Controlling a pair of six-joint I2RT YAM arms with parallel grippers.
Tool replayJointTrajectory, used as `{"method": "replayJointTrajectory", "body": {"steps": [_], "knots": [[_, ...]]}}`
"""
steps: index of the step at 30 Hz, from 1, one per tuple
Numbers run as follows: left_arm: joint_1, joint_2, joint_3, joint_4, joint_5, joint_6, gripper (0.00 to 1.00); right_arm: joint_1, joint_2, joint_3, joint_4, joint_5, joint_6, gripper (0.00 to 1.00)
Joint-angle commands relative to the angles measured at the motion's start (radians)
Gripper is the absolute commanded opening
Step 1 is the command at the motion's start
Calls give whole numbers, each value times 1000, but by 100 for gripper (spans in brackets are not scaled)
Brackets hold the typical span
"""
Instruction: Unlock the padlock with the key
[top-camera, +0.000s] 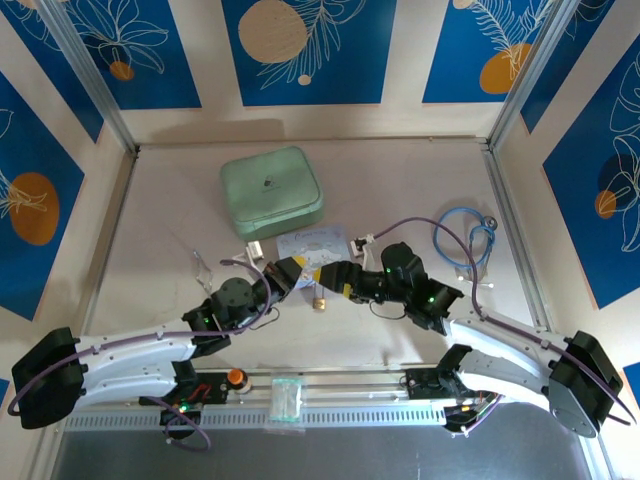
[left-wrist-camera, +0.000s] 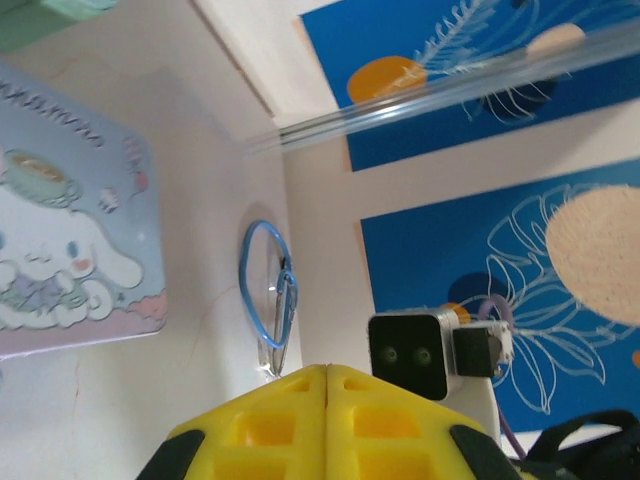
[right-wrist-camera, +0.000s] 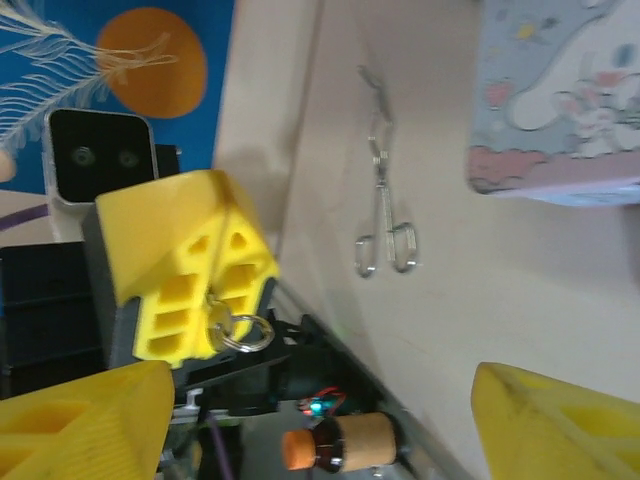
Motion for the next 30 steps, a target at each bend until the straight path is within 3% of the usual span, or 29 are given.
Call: {"method": "replayJointTrajectory", "body": {"steps": [1,11,19,22,24,27,30], "knots": [[5,-7,37,106,45,184,0,4,16,-15,264,-68,56,74],[5,4,29,279,56,213,0,13,116,-12,446,-87,97,56],[5,36,42,301,60,188,0,13,133,-38,546,-82,114,38],[5,43,39,297,49,180,0,12,136,-42,547,-85,117,36],[5,46,36,306,44,177,0,10,135,-48,551,-80,120,26],[5,46,36,299,39,175,0,4,133,-54,553,-80,123,4],[5,45,32,294,29,171,0,1,133,-55,546,-79,127,0]]}}
